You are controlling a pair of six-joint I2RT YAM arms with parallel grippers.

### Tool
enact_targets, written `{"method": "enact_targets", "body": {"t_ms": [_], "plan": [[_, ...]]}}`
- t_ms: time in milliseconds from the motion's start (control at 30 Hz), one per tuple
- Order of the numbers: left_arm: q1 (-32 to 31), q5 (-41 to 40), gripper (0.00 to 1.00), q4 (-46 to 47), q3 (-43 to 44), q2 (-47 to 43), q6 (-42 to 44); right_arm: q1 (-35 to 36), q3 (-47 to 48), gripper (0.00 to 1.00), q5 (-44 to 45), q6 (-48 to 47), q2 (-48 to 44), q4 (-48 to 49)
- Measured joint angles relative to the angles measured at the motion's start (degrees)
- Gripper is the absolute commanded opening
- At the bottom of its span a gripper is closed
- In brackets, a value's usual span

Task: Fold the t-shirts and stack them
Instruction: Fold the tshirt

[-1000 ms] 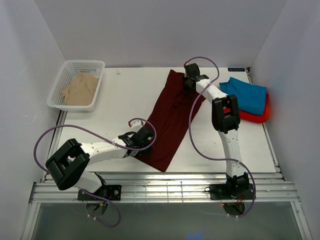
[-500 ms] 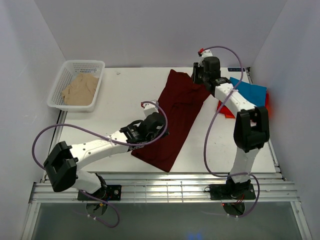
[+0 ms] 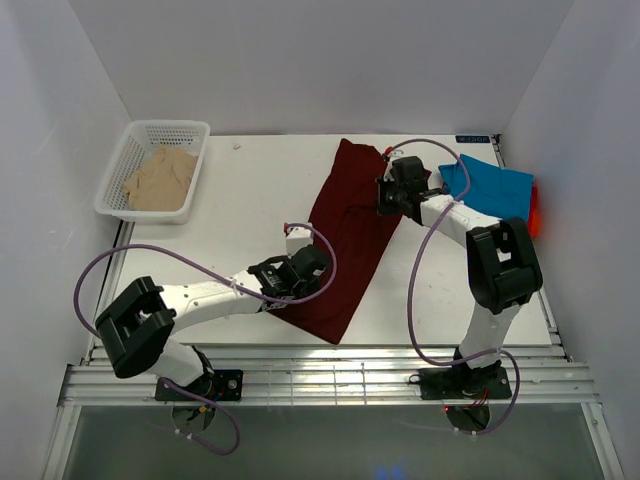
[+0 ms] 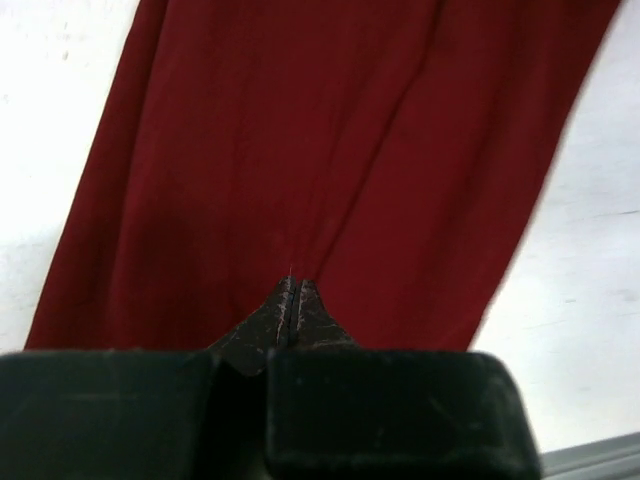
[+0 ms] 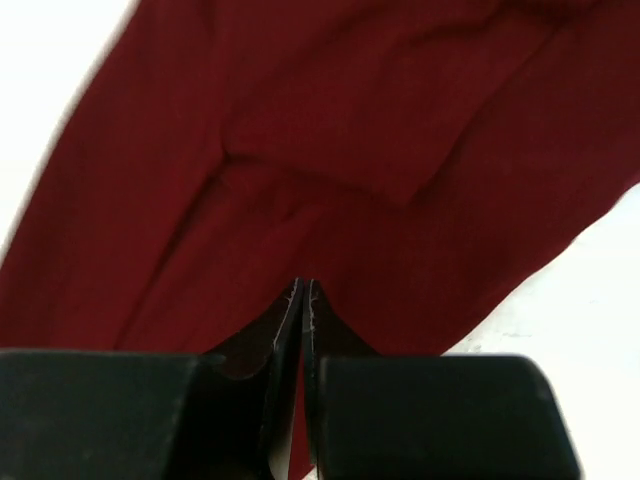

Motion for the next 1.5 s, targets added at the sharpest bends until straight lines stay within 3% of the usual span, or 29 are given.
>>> {"method": "enact_targets", "body": {"t_ms": [267,500,1133,1367,1500], "plan": [[0.0,1.42,0.0,2.38,-4.26,1.92,0.11,0.57,-0.42,0.08,-1.09,1.62,4.22,-0.39],[-0.28,3.87,0.0,5.14,-5.84,6.64,-1.9,0.9,5.53,0.08,-1.16,2.16,12.57,-3.02],[-3.72,8.2,0.0,14.62,1.01,16.13,-4.85,1.62,40.74,0.08,-0.7,2.27,33.24,-18.27],[-4.31,8.24,0.0,7.06,7.04,15.23,-1.2,1.6,32.09,0.25,1.9,1.42,27.08,-17.59],[-4.52,5.53,0.0,3.91,12.39,10.23,1.22,1.49,28.48,0.36,4.94,-0.02,21.94,-20.2]]}}
